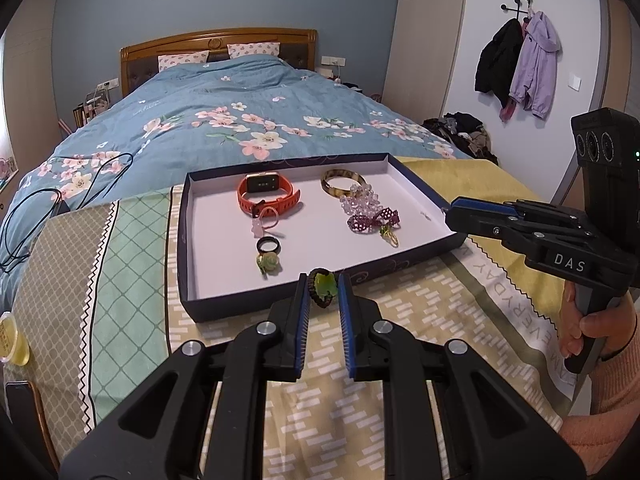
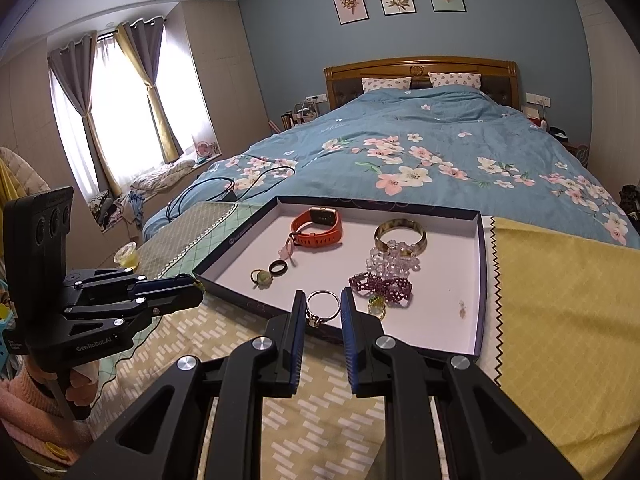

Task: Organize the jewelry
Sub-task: 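Carry the green stone ring to the tray with the left tool while the right carries the silver ring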

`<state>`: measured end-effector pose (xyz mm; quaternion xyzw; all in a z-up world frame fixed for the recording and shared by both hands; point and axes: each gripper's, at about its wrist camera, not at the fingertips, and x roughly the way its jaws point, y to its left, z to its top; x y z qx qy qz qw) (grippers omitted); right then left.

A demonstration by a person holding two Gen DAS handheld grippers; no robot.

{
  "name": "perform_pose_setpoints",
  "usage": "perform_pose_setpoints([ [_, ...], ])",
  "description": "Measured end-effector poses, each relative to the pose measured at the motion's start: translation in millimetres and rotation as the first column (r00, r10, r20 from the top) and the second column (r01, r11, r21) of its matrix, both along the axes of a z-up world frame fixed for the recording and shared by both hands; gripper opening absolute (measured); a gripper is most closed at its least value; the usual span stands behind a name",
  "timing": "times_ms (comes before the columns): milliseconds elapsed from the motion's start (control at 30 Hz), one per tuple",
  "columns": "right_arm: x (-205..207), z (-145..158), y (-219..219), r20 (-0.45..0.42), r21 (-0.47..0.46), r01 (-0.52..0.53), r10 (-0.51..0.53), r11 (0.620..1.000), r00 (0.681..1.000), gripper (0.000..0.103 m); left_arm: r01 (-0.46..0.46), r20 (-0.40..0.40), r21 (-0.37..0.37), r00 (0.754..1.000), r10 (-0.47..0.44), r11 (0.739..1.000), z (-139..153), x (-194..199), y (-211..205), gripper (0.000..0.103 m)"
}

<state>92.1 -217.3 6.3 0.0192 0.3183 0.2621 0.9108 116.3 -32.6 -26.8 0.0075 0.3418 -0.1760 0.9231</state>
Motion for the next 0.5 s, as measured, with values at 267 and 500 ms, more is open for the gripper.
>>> perform_pose_setpoints([
  [267, 6, 2, 0, 0.008, -0.001, 0.003, -0.003, 1.0, 1.0, 0.016, -0.006, 0.017, 0.001, 1.0, 0.006, 1.0, 5, 4, -1, 0.015],
  [500, 12, 4, 0, 0.008, 0.004, 0.004, -0.005, 1.0, 1.0, 0.016, -0.016, 0.025, -0.001, 1.0, 0.016, 1.0, 8, 9, 0, 0.015],
])
